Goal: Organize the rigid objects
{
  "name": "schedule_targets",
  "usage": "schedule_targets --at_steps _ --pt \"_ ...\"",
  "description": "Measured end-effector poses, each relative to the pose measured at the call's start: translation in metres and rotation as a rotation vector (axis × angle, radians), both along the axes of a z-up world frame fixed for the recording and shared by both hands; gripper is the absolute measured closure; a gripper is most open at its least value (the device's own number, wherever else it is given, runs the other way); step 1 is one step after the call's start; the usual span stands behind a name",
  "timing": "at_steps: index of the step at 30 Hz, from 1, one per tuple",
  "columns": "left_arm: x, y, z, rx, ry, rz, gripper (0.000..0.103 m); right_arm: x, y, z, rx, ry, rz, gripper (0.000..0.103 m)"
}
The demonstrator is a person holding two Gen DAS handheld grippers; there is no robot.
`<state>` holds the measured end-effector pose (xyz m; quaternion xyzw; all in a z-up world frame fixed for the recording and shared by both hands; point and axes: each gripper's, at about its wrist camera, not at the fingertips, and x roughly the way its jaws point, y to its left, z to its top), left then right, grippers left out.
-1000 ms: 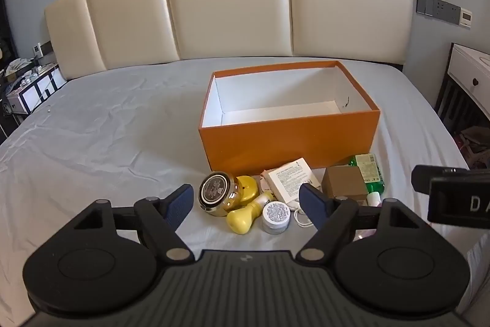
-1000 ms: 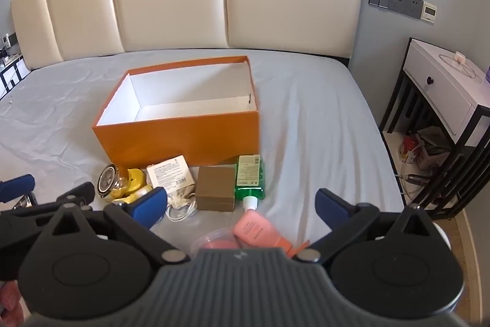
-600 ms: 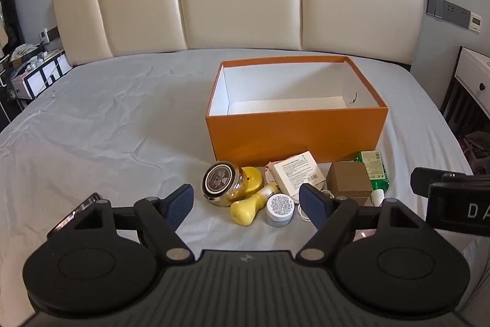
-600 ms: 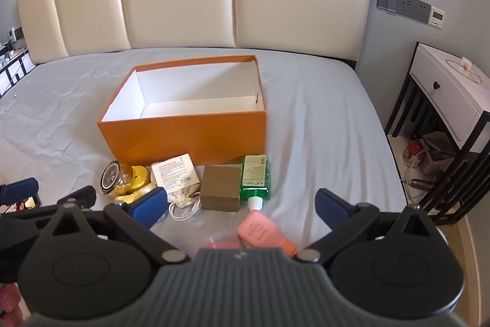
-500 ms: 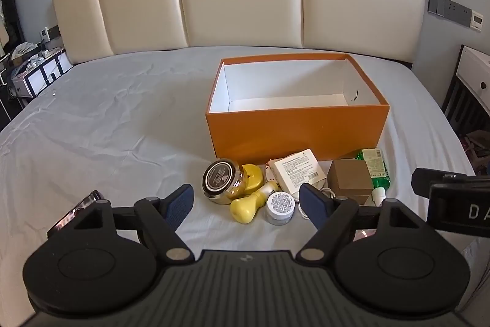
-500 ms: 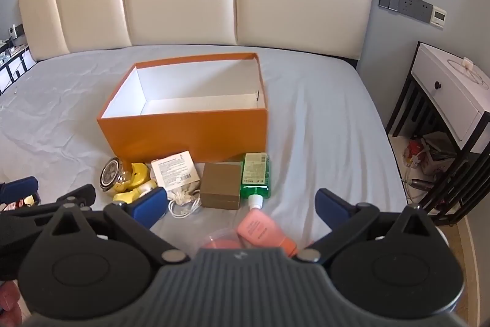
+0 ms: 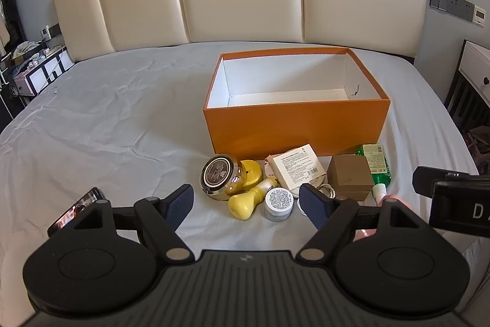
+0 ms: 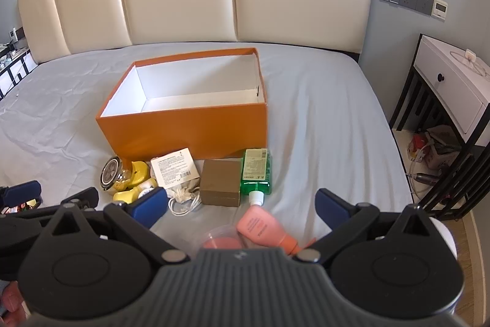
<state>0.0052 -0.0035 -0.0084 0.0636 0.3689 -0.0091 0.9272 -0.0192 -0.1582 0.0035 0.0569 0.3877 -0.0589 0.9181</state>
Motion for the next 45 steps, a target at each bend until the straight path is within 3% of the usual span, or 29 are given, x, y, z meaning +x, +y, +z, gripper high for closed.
schedule_targets --at_steps 45 --pt "-0.002 0.006 -0.004 -0.03 -0.003 0.019 0.011 -0.004 0.012 0.002 -0.01 -0.01 0.034 0.002"
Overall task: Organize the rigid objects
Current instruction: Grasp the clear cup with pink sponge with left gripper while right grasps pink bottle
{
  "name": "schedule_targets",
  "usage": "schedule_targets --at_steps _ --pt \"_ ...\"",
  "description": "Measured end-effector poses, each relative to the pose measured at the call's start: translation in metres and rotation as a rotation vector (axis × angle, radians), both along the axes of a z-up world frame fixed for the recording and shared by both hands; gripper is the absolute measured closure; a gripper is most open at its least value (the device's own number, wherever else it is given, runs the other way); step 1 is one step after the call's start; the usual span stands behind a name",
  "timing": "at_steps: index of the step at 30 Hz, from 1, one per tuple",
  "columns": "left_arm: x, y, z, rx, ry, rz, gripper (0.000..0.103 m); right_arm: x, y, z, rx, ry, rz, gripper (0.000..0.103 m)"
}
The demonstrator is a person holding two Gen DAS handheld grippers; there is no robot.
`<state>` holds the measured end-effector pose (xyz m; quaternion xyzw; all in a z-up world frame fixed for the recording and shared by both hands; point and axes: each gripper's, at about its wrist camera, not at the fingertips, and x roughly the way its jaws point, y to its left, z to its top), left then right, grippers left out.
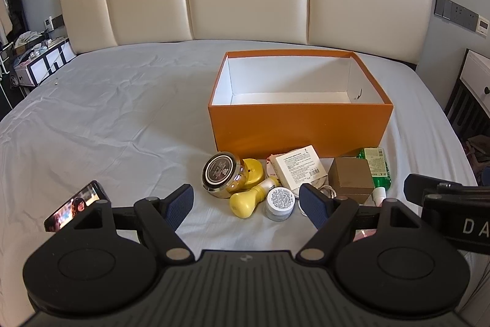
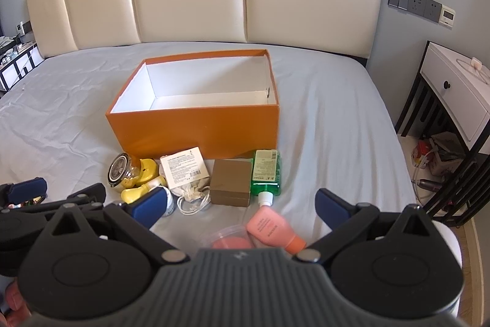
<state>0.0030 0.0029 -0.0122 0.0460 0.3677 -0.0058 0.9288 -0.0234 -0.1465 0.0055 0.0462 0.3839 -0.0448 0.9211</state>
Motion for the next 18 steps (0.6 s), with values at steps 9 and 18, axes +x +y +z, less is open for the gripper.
schedule_targets --at_steps 9,18 --pt "0.006 -0.006 -0.019 -0.054 0.07 -0.142 0.029 0.007 -0.02 -0.025 0.061 0.025 0.08 0.003" --pt "0.017 -0.025 -0.052 -0.253 0.218 -0.295 0.061 0.02 -0.049 -0.079 0.075 0.215 0.144 0.049"
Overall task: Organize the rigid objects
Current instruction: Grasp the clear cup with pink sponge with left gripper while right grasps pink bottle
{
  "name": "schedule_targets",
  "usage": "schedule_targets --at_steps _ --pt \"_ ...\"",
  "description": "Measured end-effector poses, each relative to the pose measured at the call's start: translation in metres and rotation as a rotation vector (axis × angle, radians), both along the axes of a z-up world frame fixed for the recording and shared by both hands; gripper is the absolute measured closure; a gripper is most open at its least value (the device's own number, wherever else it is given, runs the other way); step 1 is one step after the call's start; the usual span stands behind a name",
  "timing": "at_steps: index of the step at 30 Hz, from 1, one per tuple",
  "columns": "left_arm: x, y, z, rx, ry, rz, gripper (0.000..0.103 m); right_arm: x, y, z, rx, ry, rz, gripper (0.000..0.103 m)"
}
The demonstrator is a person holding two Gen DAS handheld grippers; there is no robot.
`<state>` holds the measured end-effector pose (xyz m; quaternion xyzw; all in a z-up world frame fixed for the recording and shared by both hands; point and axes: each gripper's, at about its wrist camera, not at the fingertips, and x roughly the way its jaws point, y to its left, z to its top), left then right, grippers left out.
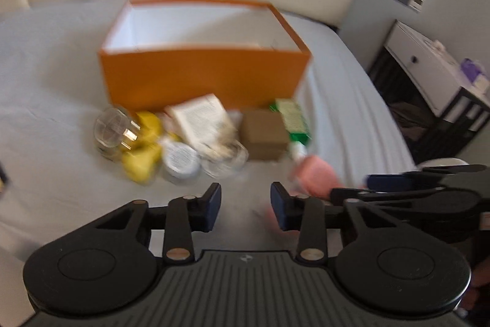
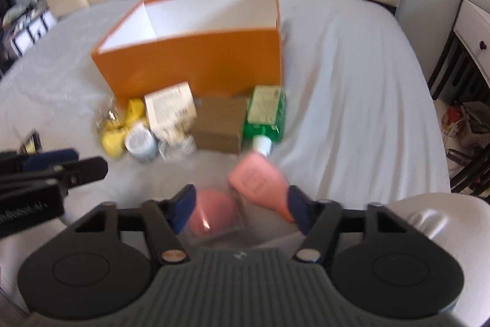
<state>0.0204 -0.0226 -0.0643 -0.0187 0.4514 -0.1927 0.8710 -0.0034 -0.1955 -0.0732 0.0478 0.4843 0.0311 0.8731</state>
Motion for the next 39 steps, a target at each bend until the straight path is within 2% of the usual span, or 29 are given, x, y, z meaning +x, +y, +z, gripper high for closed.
schedule_targets --at_steps 4,9,16,18,23,29,35,39 --pt "0.012 -0.011 -0.02 -0.07 0.113 0.02 0.06 0.01 -0.005 -0.012 -0.034 0.041 0.056 0.057" --pt "0.028 -0.017 -0.045 -0.114 0.249 0.095 0.03 0.027 -0.009 -0.027 -0.1 0.114 0.135 0.058" --pt "0.05 -0.023 -0.073 -0.174 0.405 0.175 0.023 0.052 -0.009 -0.041 -0.091 0.201 0.208 0.056" --pt "0.054 -0.024 -0.076 -0.186 0.421 0.18 0.023 0.057 -0.009 -0.044 -0.089 0.209 0.222 0.052" --pt "0.062 -0.025 -0.083 -0.172 0.434 0.203 0.023 0.071 -0.005 -0.052 -0.068 0.223 0.25 0.051" --pt "0.067 -0.017 -0.092 -0.224 0.46 0.221 0.027 0.079 0.0 -0.06 -0.05 0.239 0.266 0.052" --pt "0.061 -0.004 -0.088 -0.247 0.448 0.225 0.028 0.073 0.006 -0.054 -0.084 0.193 0.289 0.053" --pt "0.055 0.012 -0.079 -0.243 0.409 0.241 0.028 0.066 0.011 -0.043 -0.097 0.139 0.306 0.053"
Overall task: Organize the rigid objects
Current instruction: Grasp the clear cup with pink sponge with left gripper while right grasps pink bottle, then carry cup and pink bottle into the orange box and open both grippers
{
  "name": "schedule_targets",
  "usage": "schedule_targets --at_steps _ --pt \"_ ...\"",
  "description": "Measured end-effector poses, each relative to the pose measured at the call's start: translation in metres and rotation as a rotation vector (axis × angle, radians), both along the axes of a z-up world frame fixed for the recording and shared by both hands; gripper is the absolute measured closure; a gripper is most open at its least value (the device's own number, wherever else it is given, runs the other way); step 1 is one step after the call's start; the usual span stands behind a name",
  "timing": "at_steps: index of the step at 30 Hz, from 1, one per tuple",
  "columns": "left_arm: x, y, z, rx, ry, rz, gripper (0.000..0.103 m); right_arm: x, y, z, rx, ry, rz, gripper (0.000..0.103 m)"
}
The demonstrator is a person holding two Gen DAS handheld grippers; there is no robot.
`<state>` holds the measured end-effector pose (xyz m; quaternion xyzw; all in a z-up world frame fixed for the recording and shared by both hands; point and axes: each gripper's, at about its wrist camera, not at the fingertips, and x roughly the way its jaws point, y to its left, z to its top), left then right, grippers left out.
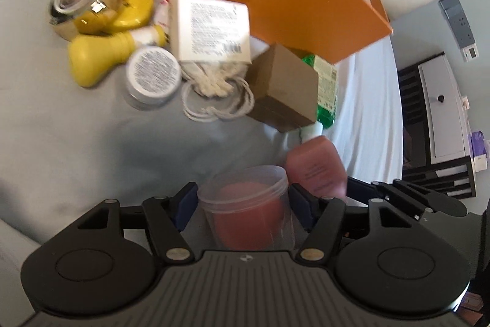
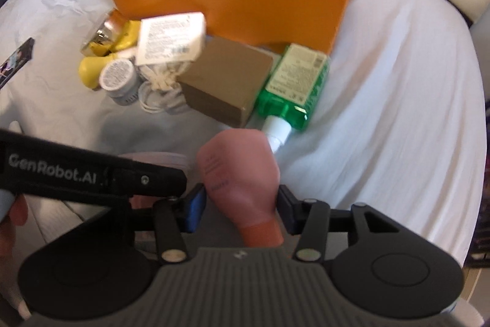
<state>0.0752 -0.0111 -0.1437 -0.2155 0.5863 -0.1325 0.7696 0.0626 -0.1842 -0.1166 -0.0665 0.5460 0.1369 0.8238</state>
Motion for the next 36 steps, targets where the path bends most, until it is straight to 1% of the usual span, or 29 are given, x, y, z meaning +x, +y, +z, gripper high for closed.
schedule_targets --at_steps 6,9,12,16,19,22,24,27,29,32,33,36 --pt "-0.002 0.026 0.022 0.0 -0.075 0.049 0.028 -0.003 0.007 0.017 0.018 -0.055 -0.025 0.053" --pt "0.0 0.038 0.04 0.016 -0.135 0.064 0.028 -0.003 0.011 0.031 0.027 -0.094 -0.033 0.053" --pt "0.008 0.042 0.062 0.035 -0.215 0.071 0.028 0.001 0.014 0.051 0.053 -0.144 -0.043 0.053" --pt "0.026 0.049 0.103 0.064 -0.355 0.068 0.028 0.011 0.023 0.085 0.069 -0.261 -0.035 0.053" --pt "0.047 0.054 0.132 0.091 -0.458 0.095 0.028 0.028 0.029 0.114 0.092 -0.345 -0.036 0.053" --pt "0.073 0.063 0.158 0.114 -0.543 0.13 0.028 0.051 0.038 0.139 0.072 -0.443 -0.041 0.053" --pt "0.094 0.065 0.169 0.127 -0.579 0.131 0.028 0.071 0.042 0.151 0.082 -0.48 -0.049 0.053" --pt "0.128 0.066 0.169 0.173 -0.579 0.128 0.028 0.106 0.047 0.158 0.091 -0.497 -0.074 0.053" --pt "0.154 0.062 0.159 0.201 -0.561 0.118 0.028 0.132 0.05 0.155 0.102 -0.487 -0.1 0.053" --pt "0.188 0.055 0.138 0.274 -0.54 0.072 0.028 0.169 0.054 0.139 0.129 -0.433 -0.143 0.053" --pt "0.196 0.057 0.132 0.282 -0.537 0.056 0.028 0.18 0.057 0.132 0.121 -0.414 -0.153 0.053" --pt "0.217 0.06 0.105 0.286 -0.486 0.034 0.028 0.209 0.065 0.107 0.102 -0.352 -0.167 0.053"
